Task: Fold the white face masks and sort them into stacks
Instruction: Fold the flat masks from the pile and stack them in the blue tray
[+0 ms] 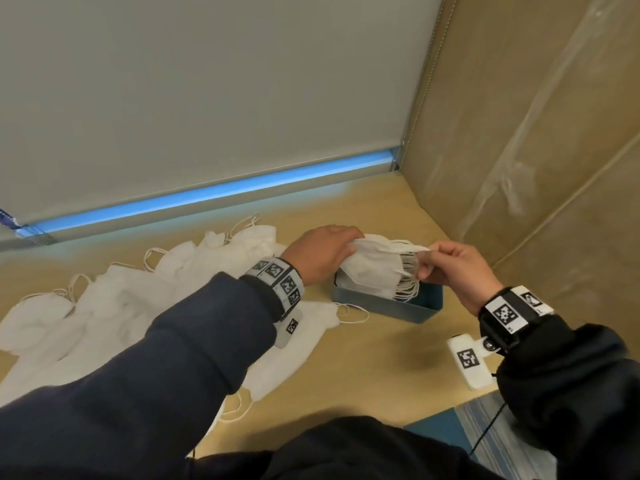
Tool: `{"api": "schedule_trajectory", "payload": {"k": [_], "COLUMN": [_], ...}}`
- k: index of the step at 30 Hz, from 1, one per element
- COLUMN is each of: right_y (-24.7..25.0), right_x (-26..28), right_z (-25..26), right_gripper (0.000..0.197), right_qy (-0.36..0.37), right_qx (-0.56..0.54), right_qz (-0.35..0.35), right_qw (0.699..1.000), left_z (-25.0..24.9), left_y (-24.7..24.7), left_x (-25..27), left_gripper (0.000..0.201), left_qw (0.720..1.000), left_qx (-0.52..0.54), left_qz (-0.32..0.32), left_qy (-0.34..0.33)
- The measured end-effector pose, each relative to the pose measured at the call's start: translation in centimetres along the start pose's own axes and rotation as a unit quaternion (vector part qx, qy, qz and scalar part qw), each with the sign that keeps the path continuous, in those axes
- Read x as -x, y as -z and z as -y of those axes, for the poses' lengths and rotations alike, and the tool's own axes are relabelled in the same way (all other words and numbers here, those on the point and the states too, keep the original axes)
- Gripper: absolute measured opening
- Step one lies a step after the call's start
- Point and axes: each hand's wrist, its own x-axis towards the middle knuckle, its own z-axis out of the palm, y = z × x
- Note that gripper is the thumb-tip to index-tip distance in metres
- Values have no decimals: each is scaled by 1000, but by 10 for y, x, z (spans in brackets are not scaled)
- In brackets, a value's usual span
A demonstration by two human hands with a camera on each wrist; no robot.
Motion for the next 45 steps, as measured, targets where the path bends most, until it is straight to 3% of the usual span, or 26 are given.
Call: {"api": "schedule_trajectory", "payload": {"k": [3,6,10,13,17,21,24,27,30,35,40,43,45], "right_y": [5,5,0,1,0,-4,-12,-20,-24,-23,-27,-26,-20], "right_x": [1,-1,-10,-16,-21,-20,-19,-23,-30,-38,-34,-28,-25], "right_z": [-30,-47,-55,-56,-52,-40,-35,-36,-34,-26,-25,-19,-15], "right_gripper": [17,10,10,8,5,29,36,14,22,30,29,41,49], "right_qy": [-27,1,25,18,-3,3,27,17,-29,-48,-69,-66,-50], "right_qx": [43,145,246,216,130,43,142,292,323,414,436,485,484], "right_qz": [-9,-22,-49,-84,-85,-39,58,55,41,48,67,85,95], "right_qw": [999,989,968,973,988,998,988,955,945,908,895,868,868], "left_z": [4,7,2,0,1,5,9,10,7,-1,6,12,10], "left_y": [-23,-44,-60,-59,-63,-45,-30,-22,-18,-26,-30,-29,-31], "left_x": [-15,-19,-20,-20,-16,-16,-15,-17,-17,-10,-5,-10,-15], "left_gripper": [35,33,34,32,23,27,23,18,18,22,27,29,27], "left_qw": [995,977,956,966,968,993,994,992,993,999,996,994,990], "left_qx": [-60,-173,-267,-253,-246,-73,32,71,65,8,-14,-22,-67], "left_qz": [84,123,115,52,37,-3,-3,-3,-1,-8,-15,31,86], "left_qy": [4,-18,-25,6,27,92,103,106,98,52,82,98,89]}}
